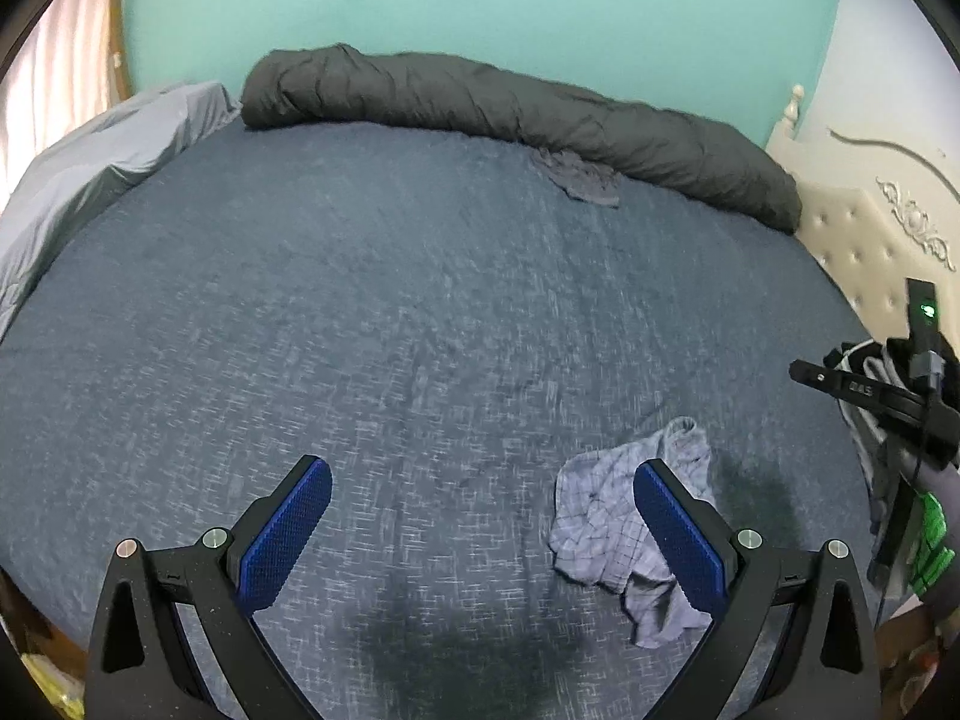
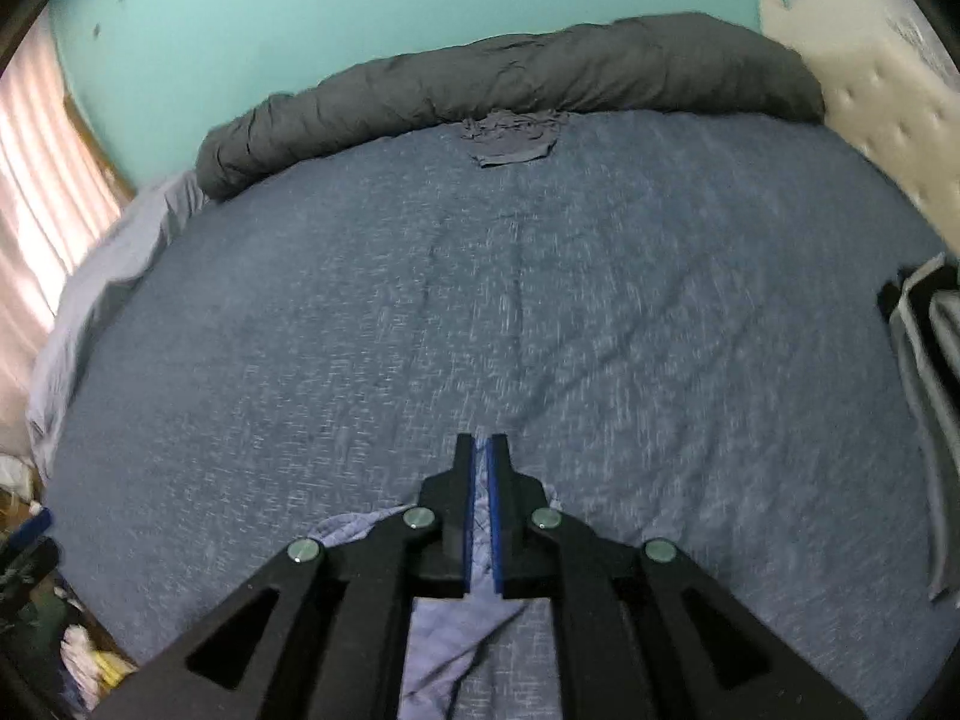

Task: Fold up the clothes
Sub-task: 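Grasp the plaid shorts with the right gripper and pull them toward the tools, then lower the shorts onto the bed and grasp the waistband with the left gripper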

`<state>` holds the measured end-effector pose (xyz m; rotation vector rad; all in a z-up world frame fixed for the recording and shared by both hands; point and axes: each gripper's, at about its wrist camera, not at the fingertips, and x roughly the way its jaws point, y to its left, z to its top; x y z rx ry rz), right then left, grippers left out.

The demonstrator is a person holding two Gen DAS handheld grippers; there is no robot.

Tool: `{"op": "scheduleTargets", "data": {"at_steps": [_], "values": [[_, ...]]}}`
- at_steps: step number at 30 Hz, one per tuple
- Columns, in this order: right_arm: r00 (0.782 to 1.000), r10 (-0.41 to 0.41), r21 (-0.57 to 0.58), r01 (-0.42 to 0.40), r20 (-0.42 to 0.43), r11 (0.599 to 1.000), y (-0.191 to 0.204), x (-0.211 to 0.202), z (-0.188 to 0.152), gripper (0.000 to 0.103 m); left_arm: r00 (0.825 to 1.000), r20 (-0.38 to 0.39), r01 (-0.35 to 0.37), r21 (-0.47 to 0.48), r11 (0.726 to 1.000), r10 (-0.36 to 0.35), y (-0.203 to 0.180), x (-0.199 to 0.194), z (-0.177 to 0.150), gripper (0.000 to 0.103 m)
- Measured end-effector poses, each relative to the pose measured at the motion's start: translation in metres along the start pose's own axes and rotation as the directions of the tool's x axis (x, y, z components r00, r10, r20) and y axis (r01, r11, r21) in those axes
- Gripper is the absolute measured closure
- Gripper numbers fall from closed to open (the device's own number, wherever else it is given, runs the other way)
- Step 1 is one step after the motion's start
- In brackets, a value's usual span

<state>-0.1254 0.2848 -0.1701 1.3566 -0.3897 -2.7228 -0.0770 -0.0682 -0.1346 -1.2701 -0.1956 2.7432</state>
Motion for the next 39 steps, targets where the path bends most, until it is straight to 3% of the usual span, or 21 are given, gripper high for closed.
{"op": "scheduleTargets", "data": {"at_steps": [7,16,20,26,34,39], "values": [[0.976,0.139,-0.013,-0.143,-0.168,0.99,0.007,0.036,-0.052,0.094,0.994,-0.108,0.017,0.096,0.995,-0.007,-0.031,0.064,-0.02,0.0],[0.948,0.196,0.036,-0.193,-0.252,0.981,0.023,0.07,-0.08,0.091,0.986,-0.156,0.089,0.17,0.982,-0.062,-0.055,0.096,-0.044,0.002],[0.944,0.208,0.051,-0.202,-0.256,0.978,0.021,0.072,-0.089,0.069,0.981,-0.18,0.112,0.192,0.975,-0.077,-0.062,0.108,-0.049,0.012],[0.945,0.211,0.074,-0.198,-0.25,0.977,0.016,0.07,-0.092,0.069,0.967,-0.234,0.153,0.241,0.958,-0.095,-0.075,0.123,-0.055,0.027],[0.943,0.223,0.083,-0.208,-0.248,0.975,0.011,0.065,-0.093,0.069,0.951,-0.286,0.193,0.244,0.95,-0.119,-0.084,0.138,-0.066,0.031],[0.94,0.219,0.067,-0.209,-0.263,0.976,0.017,0.07,-0.093,0.068,0.941,-0.316,0.206,0.247,0.947,-0.123,-0.088,0.148,-0.071,0.054]]}}
